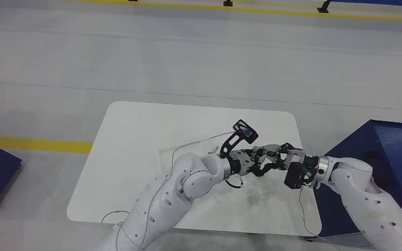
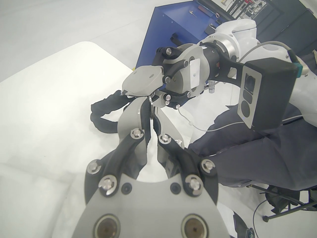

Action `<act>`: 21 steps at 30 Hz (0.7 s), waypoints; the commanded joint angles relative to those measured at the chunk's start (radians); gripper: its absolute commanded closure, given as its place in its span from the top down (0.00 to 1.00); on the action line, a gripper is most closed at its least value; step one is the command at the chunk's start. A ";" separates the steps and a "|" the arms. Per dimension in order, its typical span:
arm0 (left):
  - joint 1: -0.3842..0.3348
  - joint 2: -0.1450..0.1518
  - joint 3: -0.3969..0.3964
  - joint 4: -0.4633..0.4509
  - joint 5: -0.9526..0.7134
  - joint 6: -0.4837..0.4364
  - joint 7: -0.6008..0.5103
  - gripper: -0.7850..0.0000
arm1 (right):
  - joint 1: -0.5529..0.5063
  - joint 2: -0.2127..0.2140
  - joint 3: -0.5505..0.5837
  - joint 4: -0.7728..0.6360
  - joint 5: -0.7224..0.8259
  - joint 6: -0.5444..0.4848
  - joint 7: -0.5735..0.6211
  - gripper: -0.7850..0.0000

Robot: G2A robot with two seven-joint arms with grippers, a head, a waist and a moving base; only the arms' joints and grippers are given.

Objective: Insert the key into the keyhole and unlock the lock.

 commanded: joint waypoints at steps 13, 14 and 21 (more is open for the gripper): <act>0.014 0.006 -0.009 -0.020 0.086 -0.018 -0.003 0.00 | 0.003 -0.001 -0.011 -0.005 0.007 -0.036 -0.005 0.00; 0.013 0.007 -0.008 -0.022 0.094 -0.026 -0.004 0.00 | 0.003 -0.001 -0.011 -0.004 0.010 -0.042 -0.006 0.00; 0.006 0.012 0.001 -0.027 0.159 -0.106 -0.005 0.00 | 0.016 -0.001 -0.017 0.006 0.030 -0.097 -0.016 0.00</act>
